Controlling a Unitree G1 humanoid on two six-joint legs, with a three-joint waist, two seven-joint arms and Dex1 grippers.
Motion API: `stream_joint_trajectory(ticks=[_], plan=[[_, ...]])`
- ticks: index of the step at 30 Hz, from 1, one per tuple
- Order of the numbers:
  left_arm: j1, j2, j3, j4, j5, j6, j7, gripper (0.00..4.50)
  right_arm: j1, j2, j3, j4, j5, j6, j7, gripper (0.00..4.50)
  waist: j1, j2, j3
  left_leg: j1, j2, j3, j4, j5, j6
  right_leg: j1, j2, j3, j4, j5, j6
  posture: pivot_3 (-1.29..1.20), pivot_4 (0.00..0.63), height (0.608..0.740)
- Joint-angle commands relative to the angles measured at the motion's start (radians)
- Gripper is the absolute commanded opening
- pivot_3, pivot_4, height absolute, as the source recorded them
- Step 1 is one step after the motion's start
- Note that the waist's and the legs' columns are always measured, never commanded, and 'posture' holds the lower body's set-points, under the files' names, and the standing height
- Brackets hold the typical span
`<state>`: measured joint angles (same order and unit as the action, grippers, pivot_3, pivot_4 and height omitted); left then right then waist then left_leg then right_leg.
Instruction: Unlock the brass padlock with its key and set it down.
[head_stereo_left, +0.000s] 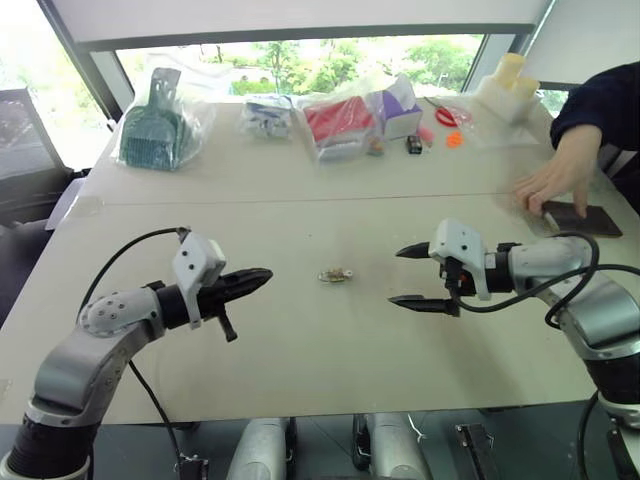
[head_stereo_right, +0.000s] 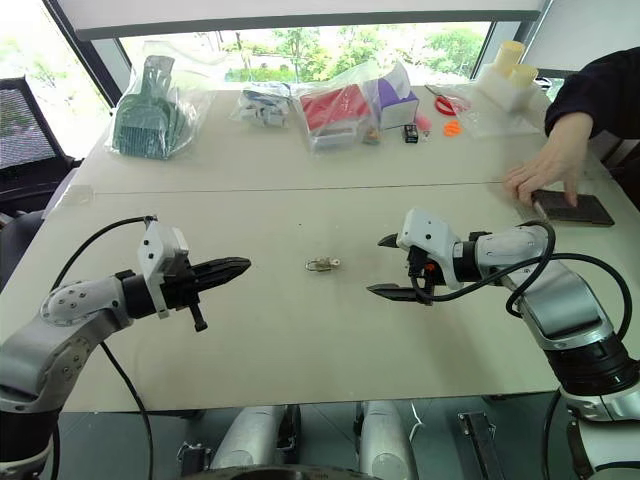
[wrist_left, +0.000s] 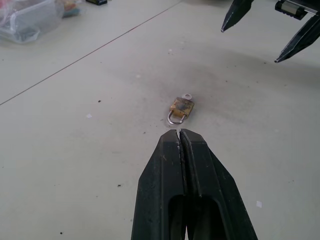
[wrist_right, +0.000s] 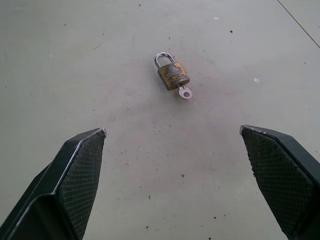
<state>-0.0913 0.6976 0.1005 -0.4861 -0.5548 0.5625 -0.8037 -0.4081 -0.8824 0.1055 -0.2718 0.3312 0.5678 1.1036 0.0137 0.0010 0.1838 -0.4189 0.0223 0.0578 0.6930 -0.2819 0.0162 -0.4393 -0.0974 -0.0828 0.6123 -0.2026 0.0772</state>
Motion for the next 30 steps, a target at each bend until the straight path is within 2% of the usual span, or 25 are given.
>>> stream_joint_trajectory(ticks=[1, 12, 30], plan=[[-0.016, -0.007, -0.005, -0.038, -0.006, -0.016, 0.003, 0.00, -0.019, 0.003, -0.013, -0.033, 0.005, -0.015, -0.002, 4.46, 0.000, 0.000, 0.000, 0.000, 0.000, 0.000, 0.000, 0.000, 0.000, 0.000, 0.000, 0.000, 0.000, 0.000, 0.000, 0.00, 0.150, 0.740], [-0.031, -0.011, -0.034, -0.055, 0.001, -0.001, 0.019, 0.00, 0.003, -0.013, -0.029, -0.034, 0.002, -0.020, -0.002, 4.46, 0.001, 0.000, 0.000, 0.000, 0.000, 0.000, 0.000, 0.000, 0.000, 0.000, 0.000, 0.000, 0.000, 0.000, 0.000, 0.00, 0.150, 0.740], [-0.144, -0.056, -0.162, 0.073, 0.077, -0.056, -0.044, 0.00, 0.071, -0.033, -0.086, -0.112, 0.012, 0.017, -0.069, 4.46, 0.000, 0.000, 0.000, -0.001, 0.000, 0.000, 0.000, 0.000, 0.000, 0.000, 0.000, 0.000, 0.000, 0.000, 0.000, 0.00, 0.150, 0.740]])
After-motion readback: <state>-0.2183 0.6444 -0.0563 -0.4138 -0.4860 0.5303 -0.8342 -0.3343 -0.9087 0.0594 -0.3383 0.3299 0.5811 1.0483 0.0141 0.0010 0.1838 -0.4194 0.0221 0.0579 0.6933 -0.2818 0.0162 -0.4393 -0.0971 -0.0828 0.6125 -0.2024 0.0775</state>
